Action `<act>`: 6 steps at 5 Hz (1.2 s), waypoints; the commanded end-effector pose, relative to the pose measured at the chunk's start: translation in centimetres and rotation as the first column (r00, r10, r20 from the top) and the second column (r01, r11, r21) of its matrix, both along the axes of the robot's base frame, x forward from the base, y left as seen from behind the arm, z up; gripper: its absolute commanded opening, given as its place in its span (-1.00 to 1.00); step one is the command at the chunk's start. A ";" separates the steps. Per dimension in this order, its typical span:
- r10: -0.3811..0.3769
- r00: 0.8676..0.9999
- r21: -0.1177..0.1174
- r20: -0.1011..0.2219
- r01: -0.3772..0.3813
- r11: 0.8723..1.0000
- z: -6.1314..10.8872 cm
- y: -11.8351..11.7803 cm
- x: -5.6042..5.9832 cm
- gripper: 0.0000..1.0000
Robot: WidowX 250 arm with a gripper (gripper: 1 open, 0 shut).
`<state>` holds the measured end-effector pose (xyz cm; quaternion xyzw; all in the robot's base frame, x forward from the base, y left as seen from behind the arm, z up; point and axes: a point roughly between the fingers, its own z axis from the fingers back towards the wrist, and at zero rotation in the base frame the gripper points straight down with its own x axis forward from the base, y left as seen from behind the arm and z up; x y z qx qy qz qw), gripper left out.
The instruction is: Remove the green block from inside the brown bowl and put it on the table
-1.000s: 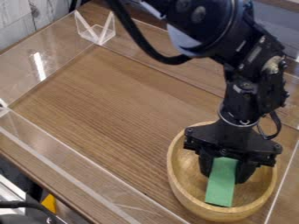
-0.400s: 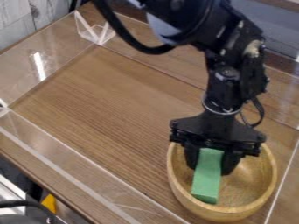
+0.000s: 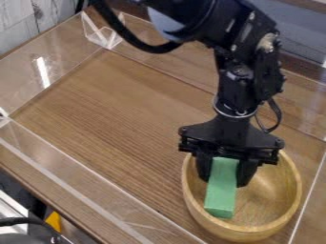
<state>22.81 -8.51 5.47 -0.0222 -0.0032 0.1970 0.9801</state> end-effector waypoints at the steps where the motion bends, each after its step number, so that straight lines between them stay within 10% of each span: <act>1: 0.012 0.999 -0.020 0.040 -0.011 1.000 1.3 -0.5 0.4 -1.00; 6: -0.175 0.984 -0.035 0.034 0.176 0.984 0.5 0.2 -1.4 -1.00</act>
